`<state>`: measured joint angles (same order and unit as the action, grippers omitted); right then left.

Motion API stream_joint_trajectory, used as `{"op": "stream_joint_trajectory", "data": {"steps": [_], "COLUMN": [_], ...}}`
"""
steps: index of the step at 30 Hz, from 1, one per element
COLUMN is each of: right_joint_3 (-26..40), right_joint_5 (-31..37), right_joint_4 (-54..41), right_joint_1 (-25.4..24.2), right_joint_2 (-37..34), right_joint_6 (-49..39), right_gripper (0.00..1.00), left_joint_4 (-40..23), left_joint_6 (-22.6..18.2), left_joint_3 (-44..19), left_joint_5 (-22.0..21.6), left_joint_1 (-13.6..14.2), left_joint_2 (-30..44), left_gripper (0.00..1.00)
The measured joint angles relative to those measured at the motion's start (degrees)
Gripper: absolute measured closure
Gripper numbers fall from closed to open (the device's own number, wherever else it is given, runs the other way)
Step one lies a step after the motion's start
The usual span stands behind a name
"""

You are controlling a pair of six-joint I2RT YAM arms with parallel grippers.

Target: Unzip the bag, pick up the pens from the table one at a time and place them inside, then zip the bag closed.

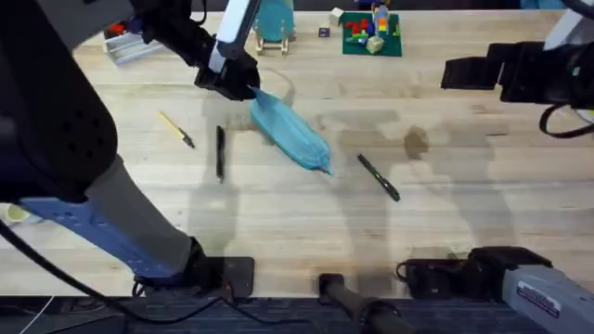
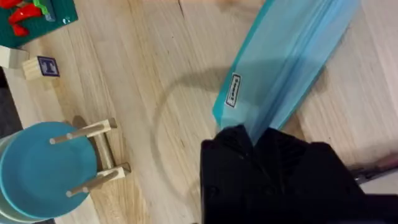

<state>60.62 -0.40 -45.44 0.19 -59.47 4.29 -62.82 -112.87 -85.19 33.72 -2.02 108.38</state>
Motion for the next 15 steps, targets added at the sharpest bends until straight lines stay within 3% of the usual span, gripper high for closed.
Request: {"op": "stream_joint_trajectory", "data": {"steps": [15], "right_joint_3": [0.0], "right_joint_5": [0.44], "right_joint_4": [2.5], "right_joint_1": [-0.11], "right_joint_2": [0.01], "right_joint_6": [0.0], "right_gripper": [0.004], "left_joint_4": [-0.27], "left_joint_6": [0.02], "left_joint_3": [0.0], "left_joint_5": [-0.05], "left_joint_1": [0.0], "left_joint_2": [0.0], "left_gripper": [0.957]}}
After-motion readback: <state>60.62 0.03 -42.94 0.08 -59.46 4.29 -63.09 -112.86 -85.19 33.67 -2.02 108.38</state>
